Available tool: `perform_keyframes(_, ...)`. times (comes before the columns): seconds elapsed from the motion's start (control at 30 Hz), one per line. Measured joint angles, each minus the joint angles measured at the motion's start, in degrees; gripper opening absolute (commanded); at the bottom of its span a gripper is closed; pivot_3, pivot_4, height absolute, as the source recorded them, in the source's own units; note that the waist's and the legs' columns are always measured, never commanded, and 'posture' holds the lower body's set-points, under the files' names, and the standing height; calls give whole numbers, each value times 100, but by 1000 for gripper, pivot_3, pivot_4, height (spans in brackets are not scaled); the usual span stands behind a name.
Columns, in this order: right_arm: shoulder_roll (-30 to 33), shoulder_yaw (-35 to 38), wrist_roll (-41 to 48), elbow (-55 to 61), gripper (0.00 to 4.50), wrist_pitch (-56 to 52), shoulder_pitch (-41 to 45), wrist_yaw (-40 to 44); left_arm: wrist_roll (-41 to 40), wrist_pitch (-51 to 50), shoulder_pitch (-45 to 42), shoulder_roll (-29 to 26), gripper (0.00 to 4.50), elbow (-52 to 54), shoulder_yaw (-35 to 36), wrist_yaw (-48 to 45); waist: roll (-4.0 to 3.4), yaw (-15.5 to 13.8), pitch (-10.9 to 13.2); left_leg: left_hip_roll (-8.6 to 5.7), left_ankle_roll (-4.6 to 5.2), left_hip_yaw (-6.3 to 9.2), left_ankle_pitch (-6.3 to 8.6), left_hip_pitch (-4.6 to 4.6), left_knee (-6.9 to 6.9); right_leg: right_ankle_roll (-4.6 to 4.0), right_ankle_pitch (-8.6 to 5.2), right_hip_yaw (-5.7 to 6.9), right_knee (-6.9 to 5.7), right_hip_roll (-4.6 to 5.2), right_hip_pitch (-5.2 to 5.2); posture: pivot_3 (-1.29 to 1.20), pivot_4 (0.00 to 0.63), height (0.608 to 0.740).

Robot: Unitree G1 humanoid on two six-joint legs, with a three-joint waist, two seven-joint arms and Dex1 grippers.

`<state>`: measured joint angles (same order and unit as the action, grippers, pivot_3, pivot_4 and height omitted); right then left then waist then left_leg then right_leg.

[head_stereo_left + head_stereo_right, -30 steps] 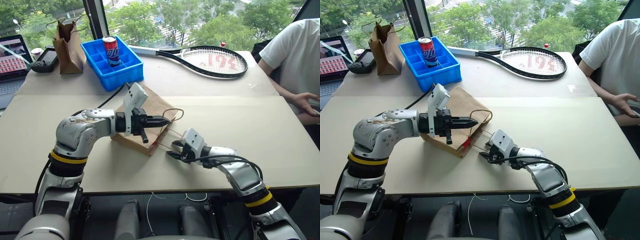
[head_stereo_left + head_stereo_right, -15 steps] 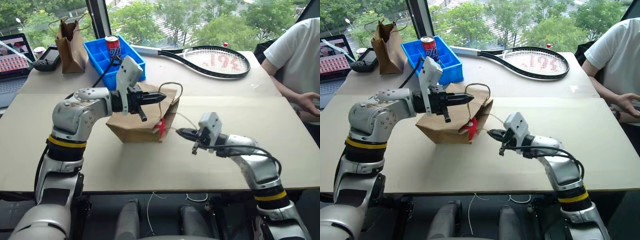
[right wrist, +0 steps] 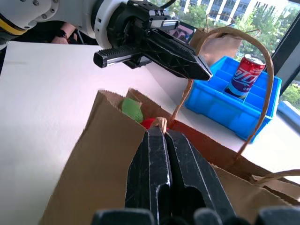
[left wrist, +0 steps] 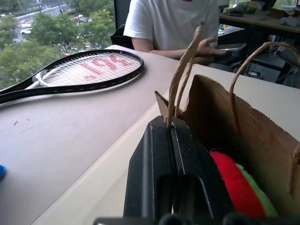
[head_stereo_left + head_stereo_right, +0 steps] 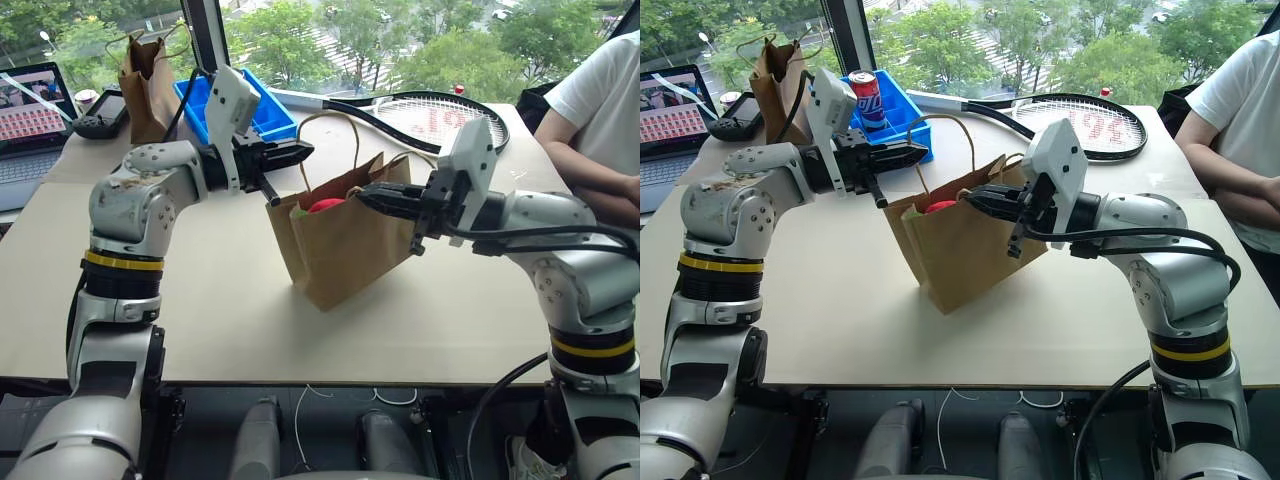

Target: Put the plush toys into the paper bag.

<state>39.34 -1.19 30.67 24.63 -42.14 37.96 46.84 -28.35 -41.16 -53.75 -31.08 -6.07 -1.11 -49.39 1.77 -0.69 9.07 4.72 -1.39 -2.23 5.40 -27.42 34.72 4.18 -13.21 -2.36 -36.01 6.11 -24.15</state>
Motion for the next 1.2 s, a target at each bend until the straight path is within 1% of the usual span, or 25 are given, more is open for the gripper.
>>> perform_keyframes(0.1, 158, -32, 3, 84, 64, -131, -175, 60, -3, -27, 88, 45, 0, 62, -2, 2, 1, 1, 0, 0, 0, 0, 0, -1, 1, -1, 1, 0, 0, 0, -2, 0, 150, 734)
perform_keyframes(0.4, 334, -30, 220, 308, 64, -392, -455, 105, -167, -399, 250, 38, 0, 449, -10, -216, 1, 10, 1, 1, 1, 0, -1, 0, 2, 1, 0, 0, -2, 0, -2, 0, 150, 734)
perform_keyframes(0.47, 386, -26, 244, 308, 0, -453, -464, 95, -257, -516, 250, 16, 573, 521, -6, -278, 1, 10, 1, 1, 1, 0, -1, 0, 3, 1, 0, 0, -2, 0, -2, 0, 150, 734)
perform_keyframes(0.53, 387, 25, 377, 311, 646, -554, -462, 68, -400, -718, 248, 33, 1203, 512, 55, -280, 2, 10, 1, 1, 1, 1, -1, 1, 3, 2, -1, 0, -2, 0, -1, 0, 150, 734)
perform_keyframes(0.57, 387, 55, 452, 311, 859, -613, -461, 62, -485, -814, 248, 41, 1557, 502, 108, -284, 2, 10, 1, 1, 1, 1, -1, 0, 3, 2, -1, 0, -2, 0, -1, 0, 150, 734)
perform_keyframes(0.6, 386, 122, 567, 312, 1178, -690, -456, 53, -571, -904, 247, 34, 1875, 500, 164, -309, 2, 10, 1, 1, 1, 1, -1, 0, 4, 2, -1, 0, -2, 0, -1, 0, 150, 734)
perform_keyframes(0.63, 387, 213, 664, 313, 1617, -741, -440, 48, -613, -946, 248, 10, 2336, 500, 196, -339, 2, 11, 1, 1, 2, 1, -1, 0, 4, 1, 0, -1, -2, 0, -1, 0, 150, 734)
perform_keyframes(0.67, 390, 308, 786, 312, 1841, -836, -380, 44, -672, -998, 247, -37, 2585, 500, 236, -371, 2, 10, 1, 1, 2, 1, -1, 0, 3, 1, 0, -1, -2, 0, -2, 0, 150, 734)
perform_keyframes(0.77, 477, 778, 1350, 312, 2941, -1109, -69, 31, -794, -1026, 245, -209, 3708, 491, 343, -529, 2, 12, 2, 2, 2, 1, -1, 1, 1, -1, 1, 0, -3, 0, -3, 0, 150, 734)
perform_keyframes(0.8, 511, 913, 1483, 314, 3187, -1167, -13, 25, -825, -1025, 242, -264, 3899, 475, 386, -573, 2, 12, 2, 2, 2, 1, -1, 1, 1, -1, 1, 0, -2, 0, -2, 0, 150, 734)
perform_keyframes(0.83, 595, 1164, 1750, 323, 3636, -1311, 57, -6, -911, -993, 244, -396, 4413, 395, 508, -732, 2, 14, 2, 3, 2, 1, -1, 2, 0, -2, 0, 0, -2, 0, -2, 0, 150, 734)
perform_keyframes(0.87, 670, 1292, 1908, 328, 3909, -1397, 70, -33, -956, -937, 267, -507, 4500, 355, 602, -897, 2, 17, 2, 3, 2, 1, 0, 1, -2, -4, 0, 0, -1, 0, -3, 0, 150, 734)
perform_keyframes(0.9, 744, 1419, 2143, 325, 4223, -1545, 109, -86, -1021, -687, 401, -660, 4500, 349, 744, -1264, 1, 31, 2, 3, 2, -1, 0, 2, -4, -7, 0, 0, 1, 2, -4, 0, 150, 734)
perform_keyframes(0.93, 806, 1535, 2321, 328, 4432, -1634, 142, -109, -1026, -498, 561, -831, 4500, 344, 794, -1565, 1, 50, 2, 4, 2, -3, 0, 5, -7, -10, 0, -1, 1, 2, -4, 0, 150, 734)
perform_keyframes(1.0, 997, 1780, 2733, 340, 4432, -1843, 201, -184, -985, -131, 975, -1124, 4500, 285, 768, -2149, 1, 60, 2, 6, 2, -3, 0, 5, -11, -14, -2, 1, 0, 2, -5, 0, 150, 734)
perform_keyframes(1.03, 1110, 1867, 2911, 355, 4261, -1952, 200, -209, -967, -40, 1111, -1164, 4500, 236, 754, -2298, 1, 61, 2, 6, 2, -3, 0, 5, -11, -17, -2, 1, 0, 3, -6, 0, 150, 734)
perform_keyframes(1.1, 1416, 2060, 3368, 501, 3644, -2247, 111, -331, -819, 295, 1411, -1219, 4500, 50, 726, -2539, 1, 30, 3, 9, 1, -3, 1, 4, -10, -21, -5, 4, 3, 4, -4, 0, 150, 734)
perform_keyframes(1.2, 1630, 2221, 3863, 783, 2662, -2535, -327, -604, -700, 614, 1781, -1385, 4500, 20, 625, -2932, 8, 15, 5, 9, -1, -9, 2, 3, -9, -27, -3, 5, 15, 12, -2, 0, 150, 734)
